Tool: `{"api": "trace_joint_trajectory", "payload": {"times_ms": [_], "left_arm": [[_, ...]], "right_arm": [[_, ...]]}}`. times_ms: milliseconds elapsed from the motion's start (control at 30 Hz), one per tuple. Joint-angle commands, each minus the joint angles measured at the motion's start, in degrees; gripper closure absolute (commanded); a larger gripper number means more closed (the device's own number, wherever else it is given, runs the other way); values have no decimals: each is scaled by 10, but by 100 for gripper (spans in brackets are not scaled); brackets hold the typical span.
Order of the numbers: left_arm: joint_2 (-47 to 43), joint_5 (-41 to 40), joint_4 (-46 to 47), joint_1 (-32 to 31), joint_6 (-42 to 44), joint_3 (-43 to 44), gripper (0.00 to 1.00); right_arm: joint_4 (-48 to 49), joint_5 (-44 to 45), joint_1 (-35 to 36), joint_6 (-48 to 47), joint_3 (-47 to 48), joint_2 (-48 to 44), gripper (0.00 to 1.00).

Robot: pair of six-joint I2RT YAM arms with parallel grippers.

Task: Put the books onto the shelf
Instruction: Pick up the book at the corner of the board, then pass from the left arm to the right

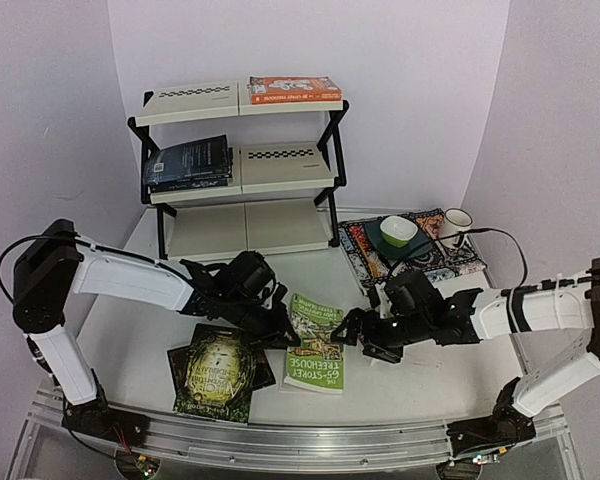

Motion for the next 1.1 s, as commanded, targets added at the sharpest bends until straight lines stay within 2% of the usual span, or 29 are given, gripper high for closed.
{"api": "trace_joint_trajectory", "payload": {"times_ms": [0,100,200,333,467,600,800,1067], "left_arm": [[-91,62,75,20,26,11,100],[-125,87,82,34,26,12,100],[-153,121,86,50,23,17,100],[-174,193,88,76,29,33,100],[-182,284,87,107,27,50,100],[-197,346,87,133,21,64,100],[-209,423,87,146,-3,81,100],[-207,502,87,147,-46,96,100]], "right_arm": [[-7,-19,-16,-28,6,-56,2],[-16,-33,-29,-44,17,-95,2],[-73,-30,-31,-112,55,-148,4],[-227,-34,-30,-298,140,-215,5],[-325,-28,-30,-491,202,-272,7],[-339,-28,-30,-703,208,-326,10],[-347,-139,-30,-1038,190,-368,16],[-334,-176,-27,-1306,227,-315,21]]}}
